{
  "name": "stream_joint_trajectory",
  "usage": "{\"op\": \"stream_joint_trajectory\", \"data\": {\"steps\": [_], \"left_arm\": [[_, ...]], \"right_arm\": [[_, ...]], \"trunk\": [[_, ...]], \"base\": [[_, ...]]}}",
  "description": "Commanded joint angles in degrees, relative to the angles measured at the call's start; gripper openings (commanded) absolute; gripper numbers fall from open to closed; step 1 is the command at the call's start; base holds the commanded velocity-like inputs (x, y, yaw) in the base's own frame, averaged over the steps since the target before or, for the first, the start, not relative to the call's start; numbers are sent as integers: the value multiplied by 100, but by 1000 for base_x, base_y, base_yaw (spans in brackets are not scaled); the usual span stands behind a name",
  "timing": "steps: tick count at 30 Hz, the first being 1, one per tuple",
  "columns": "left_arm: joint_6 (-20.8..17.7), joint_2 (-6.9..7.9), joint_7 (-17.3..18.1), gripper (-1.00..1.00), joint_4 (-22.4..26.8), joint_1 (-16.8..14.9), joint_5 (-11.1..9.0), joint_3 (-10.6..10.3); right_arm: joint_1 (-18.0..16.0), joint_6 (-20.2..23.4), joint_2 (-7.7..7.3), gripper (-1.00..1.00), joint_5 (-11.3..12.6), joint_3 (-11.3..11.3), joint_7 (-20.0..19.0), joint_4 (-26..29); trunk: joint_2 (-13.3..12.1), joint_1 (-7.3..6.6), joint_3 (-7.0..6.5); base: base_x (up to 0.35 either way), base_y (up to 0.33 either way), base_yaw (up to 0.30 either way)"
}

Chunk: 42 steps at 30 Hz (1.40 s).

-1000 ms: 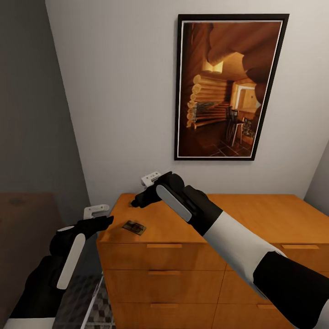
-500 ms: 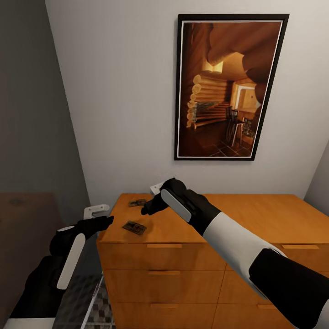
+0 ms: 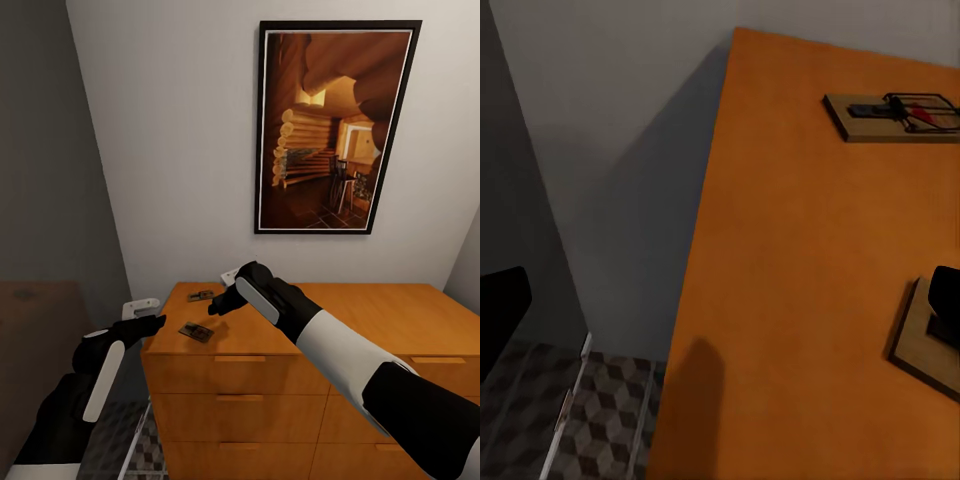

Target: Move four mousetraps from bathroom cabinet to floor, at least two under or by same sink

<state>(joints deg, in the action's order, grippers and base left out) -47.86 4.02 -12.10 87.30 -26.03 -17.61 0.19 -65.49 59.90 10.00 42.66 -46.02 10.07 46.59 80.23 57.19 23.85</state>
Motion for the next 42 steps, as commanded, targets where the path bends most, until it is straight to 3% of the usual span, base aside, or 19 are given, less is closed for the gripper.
{"op": "stream_joint_trajectory", "data": {"steps": [1,32,42], "left_arm": [[-22,2,-47,100,6,-3,-60,-1],[-22,-5,-47,100,6,-1,-67,-1],[-25,1,-51,100,6,-3,-67,-1]], "right_arm": [[-7,10,0,100,58,-12,57,2],[-5,10,0,100,67,-32,64,60],[-7,10,0,100,70,-267,63,53]], "trunk": [[4,0,7],[4,0,7],[4,0,7]], "base": [[0,0,0],[0,0,0],[0,0,0]]}}
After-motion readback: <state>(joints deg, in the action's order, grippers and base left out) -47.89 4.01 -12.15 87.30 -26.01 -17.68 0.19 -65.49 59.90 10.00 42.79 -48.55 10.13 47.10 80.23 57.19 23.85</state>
